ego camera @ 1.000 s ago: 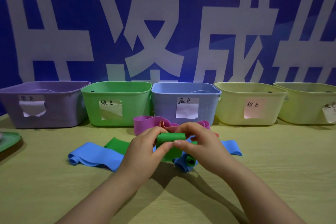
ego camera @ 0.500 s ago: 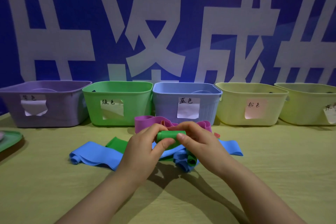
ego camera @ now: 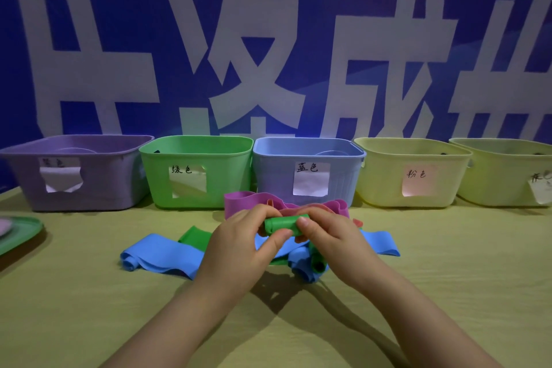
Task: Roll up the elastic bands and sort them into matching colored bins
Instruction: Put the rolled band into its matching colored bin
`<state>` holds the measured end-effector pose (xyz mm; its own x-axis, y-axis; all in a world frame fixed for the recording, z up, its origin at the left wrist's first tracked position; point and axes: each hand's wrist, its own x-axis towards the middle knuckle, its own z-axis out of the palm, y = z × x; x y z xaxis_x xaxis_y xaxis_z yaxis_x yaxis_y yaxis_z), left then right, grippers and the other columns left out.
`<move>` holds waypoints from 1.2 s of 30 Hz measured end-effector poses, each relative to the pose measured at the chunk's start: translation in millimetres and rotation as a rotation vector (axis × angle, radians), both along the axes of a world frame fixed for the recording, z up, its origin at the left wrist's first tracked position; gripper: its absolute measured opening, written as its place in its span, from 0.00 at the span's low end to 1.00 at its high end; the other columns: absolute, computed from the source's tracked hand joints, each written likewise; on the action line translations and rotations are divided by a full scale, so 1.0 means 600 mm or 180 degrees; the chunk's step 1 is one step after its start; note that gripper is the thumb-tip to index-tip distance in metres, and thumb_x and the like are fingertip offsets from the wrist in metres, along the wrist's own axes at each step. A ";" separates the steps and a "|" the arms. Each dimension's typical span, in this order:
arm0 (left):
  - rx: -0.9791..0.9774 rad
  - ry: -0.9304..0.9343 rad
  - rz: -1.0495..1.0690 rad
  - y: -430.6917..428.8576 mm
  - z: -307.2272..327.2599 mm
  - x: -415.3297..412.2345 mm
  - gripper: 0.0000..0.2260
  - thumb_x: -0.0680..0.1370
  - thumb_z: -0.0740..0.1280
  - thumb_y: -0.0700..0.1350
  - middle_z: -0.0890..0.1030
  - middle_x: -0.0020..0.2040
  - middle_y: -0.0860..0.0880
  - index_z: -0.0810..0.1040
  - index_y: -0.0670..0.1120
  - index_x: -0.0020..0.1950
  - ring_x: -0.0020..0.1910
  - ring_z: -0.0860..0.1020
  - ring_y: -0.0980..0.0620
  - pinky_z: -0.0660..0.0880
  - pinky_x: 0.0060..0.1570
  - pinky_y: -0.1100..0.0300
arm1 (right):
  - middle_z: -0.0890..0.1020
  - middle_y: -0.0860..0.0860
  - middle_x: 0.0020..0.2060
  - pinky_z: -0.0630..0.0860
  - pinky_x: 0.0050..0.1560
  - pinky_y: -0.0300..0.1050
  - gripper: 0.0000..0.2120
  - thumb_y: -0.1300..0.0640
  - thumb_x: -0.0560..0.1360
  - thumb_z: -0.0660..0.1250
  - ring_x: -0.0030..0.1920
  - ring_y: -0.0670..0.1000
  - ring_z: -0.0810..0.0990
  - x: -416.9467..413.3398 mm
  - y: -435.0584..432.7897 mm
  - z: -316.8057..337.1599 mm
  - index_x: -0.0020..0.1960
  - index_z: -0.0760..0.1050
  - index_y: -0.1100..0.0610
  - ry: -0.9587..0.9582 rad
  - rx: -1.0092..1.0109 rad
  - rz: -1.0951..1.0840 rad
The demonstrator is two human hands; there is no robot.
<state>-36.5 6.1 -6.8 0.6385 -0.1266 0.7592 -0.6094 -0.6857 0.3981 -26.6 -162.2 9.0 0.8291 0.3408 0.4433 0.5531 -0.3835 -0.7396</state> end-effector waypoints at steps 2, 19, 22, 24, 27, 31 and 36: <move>0.0091 -0.0045 -0.0009 0.008 0.003 -0.002 0.17 0.72 0.59 0.60 0.77 0.35 0.56 0.78 0.49 0.47 0.38 0.72 0.57 0.66 0.35 0.63 | 0.81 0.47 0.40 0.75 0.48 0.40 0.08 0.55 0.78 0.60 0.41 0.40 0.79 -0.004 0.005 0.000 0.46 0.78 0.50 0.0029 0.0131 0.0042; 0.0373 0.0113 0.0318 0.196 0.084 0.015 0.14 0.70 0.66 0.55 0.80 0.42 0.52 0.77 0.48 0.50 0.42 0.76 0.52 0.71 0.43 0.56 | 0.75 0.38 0.40 0.68 0.45 0.35 0.13 0.51 0.67 0.72 0.44 0.40 0.73 0.071 0.180 0.069 0.50 0.79 0.53 -0.1569 -0.0720 -0.0262; 0.0719 0.0021 0.0474 0.235 0.096 0.046 0.16 0.69 0.63 0.56 0.80 0.43 0.52 0.76 0.48 0.51 0.44 0.77 0.51 0.72 0.44 0.54 | 0.77 0.41 0.42 0.69 0.49 0.43 0.13 0.50 0.68 0.71 0.45 0.43 0.75 0.104 0.220 0.077 0.51 0.78 0.52 -0.1789 -0.0932 -0.0308; 0.0857 -0.0107 0.0575 0.253 0.107 0.074 0.13 0.72 0.64 0.53 0.80 0.44 0.51 0.75 0.48 0.52 0.45 0.77 0.50 0.69 0.42 0.57 | 0.80 0.44 0.46 0.64 0.50 0.44 0.12 0.50 0.71 0.70 0.50 0.47 0.76 0.130 0.241 0.085 0.53 0.77 0.51 -0.1978 -0.1049 -0.0419; 0.0914 -0.0129 0.0771 0.267 0.124 0.125 0.10 0.75 0.65 0.48 0.79 0.45 0.52 0.73 0.49 0.55 0.44 0.75 0.52 0.65 0.37 0.59 | 0.80 0.44 0.52 0.60 0.52 0.43 0.12 0.50 0.73 0.67 0.55 0.47 0.74 0.177 0.270 0.100 0.56 0.75 0.49 -0.2067 -0.1149 -0.0669; 0.0890 -0.0105 0.1055 0.276 0.132 0.197 0.13 0.76 0.63 0.47 0.79 0.47 0.50 0.71 0.49 0.59 0.45 0.75 0.50 0.66 0.40 0.57 | 0.79 0.44 0.52 0.61 0.56 0.45 0.14 0.49 0.74 0.64 0.55 0.49 0.74 0.243 0.297 0.102 0.60 0.73 0.48 -0.1996 -0.1180 -0.1015; 0.0821 0.0186 0.1180 0.281 0.118 0.278 0.12 0.77 0.61 0.45 0.78 0.50 0.51 0.70 0.49 0.60 0.45 0.74 0.53 0.69 0.39 0.60 | 0.80 0.46 0.53 0.61 0.59 0.48 0.14 0.50 0.76 0.61 0.56 0.50 0.73 0.308 0.315 0.095 0.61 0.70 0.47 -0.1687 -0.1380 -0.1273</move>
